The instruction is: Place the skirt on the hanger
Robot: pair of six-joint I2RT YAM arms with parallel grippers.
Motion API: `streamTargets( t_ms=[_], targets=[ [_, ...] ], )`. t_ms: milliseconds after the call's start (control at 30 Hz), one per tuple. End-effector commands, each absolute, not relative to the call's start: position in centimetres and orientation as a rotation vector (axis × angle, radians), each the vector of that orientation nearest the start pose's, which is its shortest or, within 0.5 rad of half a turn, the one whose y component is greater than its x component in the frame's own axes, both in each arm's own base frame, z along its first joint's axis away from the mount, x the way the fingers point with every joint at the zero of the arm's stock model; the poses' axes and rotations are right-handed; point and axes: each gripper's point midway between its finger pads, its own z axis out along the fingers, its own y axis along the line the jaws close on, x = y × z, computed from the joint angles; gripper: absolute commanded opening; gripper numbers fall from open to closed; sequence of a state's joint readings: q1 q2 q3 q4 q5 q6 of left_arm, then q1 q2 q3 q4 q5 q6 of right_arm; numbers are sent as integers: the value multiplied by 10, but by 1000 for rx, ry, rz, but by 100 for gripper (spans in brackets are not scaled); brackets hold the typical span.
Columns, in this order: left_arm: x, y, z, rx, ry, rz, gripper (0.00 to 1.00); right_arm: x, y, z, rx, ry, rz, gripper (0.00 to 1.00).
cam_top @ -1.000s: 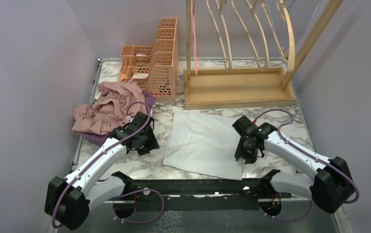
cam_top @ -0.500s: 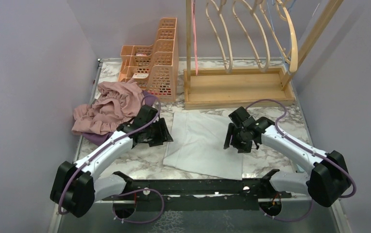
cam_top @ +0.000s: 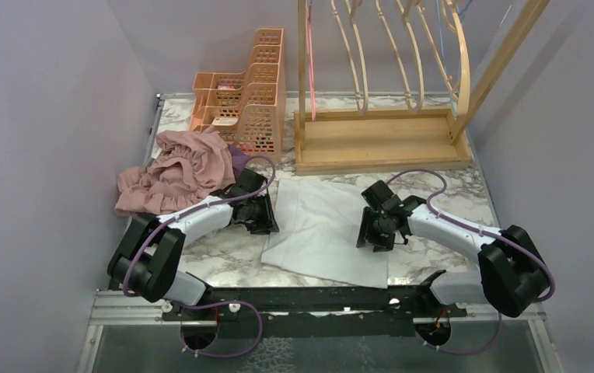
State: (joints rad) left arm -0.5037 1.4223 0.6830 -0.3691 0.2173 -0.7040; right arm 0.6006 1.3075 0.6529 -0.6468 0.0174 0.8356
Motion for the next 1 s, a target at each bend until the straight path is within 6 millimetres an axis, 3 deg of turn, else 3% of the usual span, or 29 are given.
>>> streamTargets(
  t_ms=[0, 200, 467, 600, 767, 867, 967],
  targets=[
    [225, -204, 22, -141, 2790, -662, 31, 170, 151, 11, 326, 2892, 262, 54],
    [230, -197, 18, -145, 2806, -564, 0, 169, 146, 4, 328, 2902, 211, 49],
    [238, -136, 31, -198, 2772, -91, 0, 166, 118, 6, 414, 2888, -17, 43],
    [236, -130, 34, -192, 2773, -59, 0, 162, 113, 4, 415, 2901, -55, 43],
    [237, -155, 58, -137, 2762, -256, 35, 169, 135, 31, 316, 2876, 150, 49],
    [228, -170, 76, -112, 2746, -418, 44, 170, 148, 58, 211, 2833, 302, 55],
    [205, -180, 75, -86, 2798, -556, 46, 158, 159, 68, 106, 2855, 429, 57]
  ],
)
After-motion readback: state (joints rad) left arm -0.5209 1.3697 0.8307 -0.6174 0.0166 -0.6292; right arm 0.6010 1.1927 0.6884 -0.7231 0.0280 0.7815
